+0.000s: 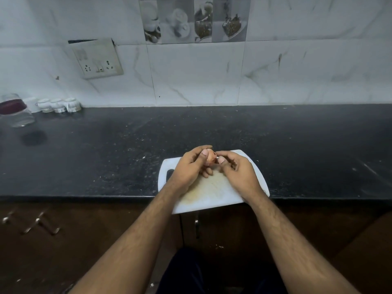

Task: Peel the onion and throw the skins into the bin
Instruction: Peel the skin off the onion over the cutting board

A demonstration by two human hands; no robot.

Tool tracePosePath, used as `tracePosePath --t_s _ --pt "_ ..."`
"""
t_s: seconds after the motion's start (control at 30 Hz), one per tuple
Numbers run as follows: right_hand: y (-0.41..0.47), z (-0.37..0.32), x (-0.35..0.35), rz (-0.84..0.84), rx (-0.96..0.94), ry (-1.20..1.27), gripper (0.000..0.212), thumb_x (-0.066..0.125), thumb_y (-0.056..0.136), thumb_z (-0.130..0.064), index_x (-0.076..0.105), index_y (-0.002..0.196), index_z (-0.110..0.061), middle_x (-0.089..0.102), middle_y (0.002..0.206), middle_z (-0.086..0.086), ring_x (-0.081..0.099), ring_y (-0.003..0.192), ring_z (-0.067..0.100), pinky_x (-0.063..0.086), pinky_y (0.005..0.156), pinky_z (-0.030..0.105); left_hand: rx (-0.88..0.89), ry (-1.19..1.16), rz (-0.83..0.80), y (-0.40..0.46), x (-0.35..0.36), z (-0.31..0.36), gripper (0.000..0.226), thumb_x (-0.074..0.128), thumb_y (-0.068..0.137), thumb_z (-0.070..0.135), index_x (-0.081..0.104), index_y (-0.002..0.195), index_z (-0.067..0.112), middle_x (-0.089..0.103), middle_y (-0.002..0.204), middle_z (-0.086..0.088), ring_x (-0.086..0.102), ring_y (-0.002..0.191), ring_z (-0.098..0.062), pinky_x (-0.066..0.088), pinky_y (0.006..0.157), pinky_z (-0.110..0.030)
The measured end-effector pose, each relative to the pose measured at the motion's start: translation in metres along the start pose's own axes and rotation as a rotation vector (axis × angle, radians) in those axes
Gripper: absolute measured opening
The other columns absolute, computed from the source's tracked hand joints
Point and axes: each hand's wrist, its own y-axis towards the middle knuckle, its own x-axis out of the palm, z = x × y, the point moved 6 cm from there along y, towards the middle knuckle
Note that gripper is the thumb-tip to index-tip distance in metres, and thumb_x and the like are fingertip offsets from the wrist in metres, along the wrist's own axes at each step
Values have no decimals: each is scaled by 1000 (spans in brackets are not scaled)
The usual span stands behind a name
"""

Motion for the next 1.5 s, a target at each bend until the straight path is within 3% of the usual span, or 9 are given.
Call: tracePosePath --t_s 0.27,0.4,0.63,0.77,1.0,1.13,1.27,1.4,1.5 --pt "-2 6 -2 27 52 78 19 79 88 -38 72 101 -26 78 91 -9 72 85 4 55 80 23 47 87 18 -2 -3 2 38 73 94 45 68 125 23 76 113 -3 71 89 -16 60 78 -35" --pt "1 9 -3 69 30 -53 18 66 97 -36 74 86 -24 75 80 -8 65 74 6 52 71 28 19 30 78 -2 -8 -1 38 87 86 19 67 118 17 75 115 1 65 89 1 54 83 -19" --pt "2 9 -5 89 31 9 4 68 96 -27 71 97 -29 77 87 -10 72 79 12 59 80 36 55 139 50 -1 -9 -2 47 92 76 10 69 114 25 74 117 7 68 109 -6 49 82 -12" --pt "2 10 -2 53 49 -32 4 73 92 -32 74 95 -28 77 78 -5 65 67 7 49 69 27 46 69 19 1 -8 -6 52 90 75 0 69 117 19 74 121 1 72 102 -14 58 87 -29" --pt "0 5 -3 88 47 -83 9 77 90 -29 73 96 -26 76 83 -12 66 70 -1 47 68 14 84 129 22 -2 -7 0 54 91 72 0 69 118 19 77 120 4 71 116 -13 56 87 -28" --pt "1 3 -2 66 14 -69 16 75 90 -24 73 104 -32 74 96 -9 68 81 9 56 79 26 31 129 -14 -3 -4 -5 63 90 72 9 62 126 28 79 119 6 74 107 -17 60 96 -42" --pt "2 6 -1 70 42 -78 9 74 91 -20 75 94 -29 76 90 -10 71 75 17 61 79 36 20 170 -37 -5 0 -3 66 86 80 10 56 136 28 77 119 7 73 105 -15 60 92 -32" --pt "3 5 -1 66 23 -74 10 73 91 -17 73 88 -26 75 86 -9 67 68 11 56 73 29 5 169 -32 -5 -2 -4 63 88 77 12 61 131 30 78 116 2 74 107 -26 60 98 -48" --pt "3 2 1 56 -25 -128 11 71 92 -16 72 92 -28 72 95 -9 66 83 10 55 79 27 -4 169 -40 -4 -2 -5 62 89 77 11 62 131 27 80 114 2 73 110 -32 60 100 -49"
